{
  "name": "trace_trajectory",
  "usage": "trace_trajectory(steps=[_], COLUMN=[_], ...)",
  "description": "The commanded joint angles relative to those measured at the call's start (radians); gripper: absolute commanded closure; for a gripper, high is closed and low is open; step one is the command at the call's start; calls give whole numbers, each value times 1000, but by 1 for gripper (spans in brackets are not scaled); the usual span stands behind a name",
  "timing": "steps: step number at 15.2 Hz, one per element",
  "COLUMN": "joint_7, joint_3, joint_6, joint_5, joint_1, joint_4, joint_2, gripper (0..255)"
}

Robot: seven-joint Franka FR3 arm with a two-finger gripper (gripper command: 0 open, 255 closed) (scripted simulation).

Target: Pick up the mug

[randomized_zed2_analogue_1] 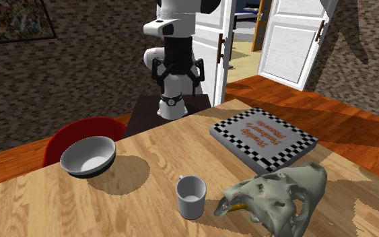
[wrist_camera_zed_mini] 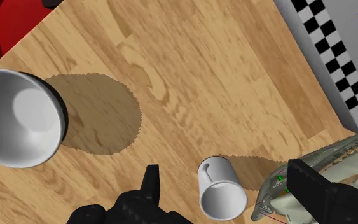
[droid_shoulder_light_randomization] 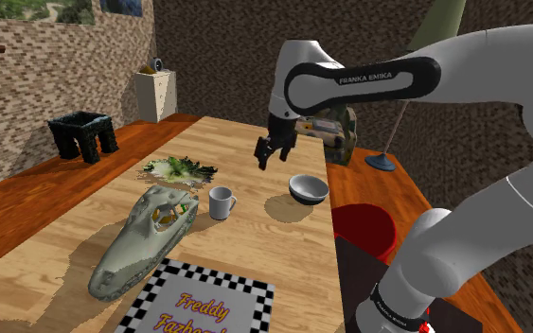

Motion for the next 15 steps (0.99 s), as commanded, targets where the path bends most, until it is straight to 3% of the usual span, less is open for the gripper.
trace_trajectory(steps=[1, 8, 15], joint_7=[13, 62, 115], joint_3=[14, 48, 60], joint_6=[45, 162, 222], joint_5=[-8, -58, -128], joint_1=[1, 5, 28], joint_4=[28, 146, 326], joint_2=[80, 346, 622], gripper=[0, 0, 0])
